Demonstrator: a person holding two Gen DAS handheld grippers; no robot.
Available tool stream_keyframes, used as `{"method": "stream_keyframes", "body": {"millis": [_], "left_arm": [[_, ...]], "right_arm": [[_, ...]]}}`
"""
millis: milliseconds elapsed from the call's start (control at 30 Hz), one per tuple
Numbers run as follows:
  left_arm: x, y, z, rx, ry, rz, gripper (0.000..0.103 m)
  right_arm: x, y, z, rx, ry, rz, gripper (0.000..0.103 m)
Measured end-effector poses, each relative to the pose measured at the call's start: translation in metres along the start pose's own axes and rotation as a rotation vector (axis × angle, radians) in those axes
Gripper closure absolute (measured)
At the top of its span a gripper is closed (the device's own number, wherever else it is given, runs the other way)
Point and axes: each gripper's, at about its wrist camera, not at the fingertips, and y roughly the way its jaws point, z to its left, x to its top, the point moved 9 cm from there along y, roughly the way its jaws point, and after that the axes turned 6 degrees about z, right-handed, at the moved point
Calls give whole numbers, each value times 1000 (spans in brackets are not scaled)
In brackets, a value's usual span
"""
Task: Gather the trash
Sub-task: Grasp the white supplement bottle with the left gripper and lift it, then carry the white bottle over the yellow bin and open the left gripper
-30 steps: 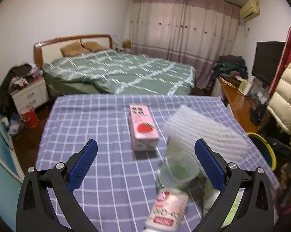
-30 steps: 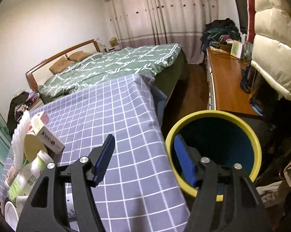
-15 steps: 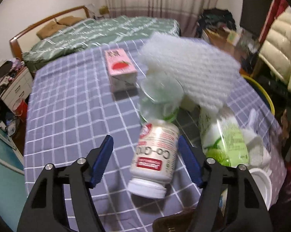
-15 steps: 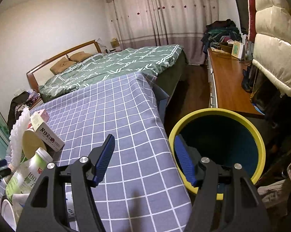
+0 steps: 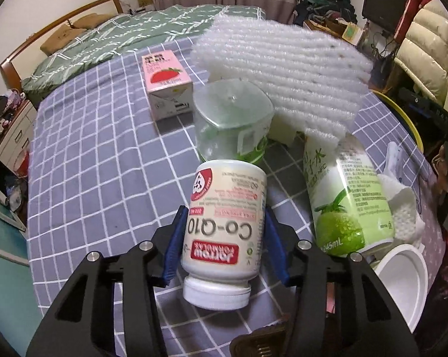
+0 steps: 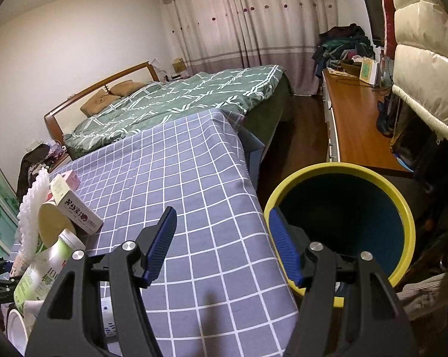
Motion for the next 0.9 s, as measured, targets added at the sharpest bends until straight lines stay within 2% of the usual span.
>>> {"method": "stream_keyframes", "body": {"millis": [300, 500, 667, 767, 900], "left_arm": [[14, -53, 5, 60, -7, -96, 56], [24, -79, -8, 71, -1, -149, 56], [38, -104, -36, 62, 39, -198, 56], [53, -119, -71, 30, 91, -224, 56], [80, -124, -133, -80, 184, -232, 56]], "right_arm": [[6, -27, -4, 32, 9, -58, 41], [9, -51, -16, 49, 20, -94, 42], [10, -78, -39, 23, 23, -134, 42], [7, -91, -59, -16, 29, -146, 42], [-3, -99, -94, -78, 59, -135, 41]]}}
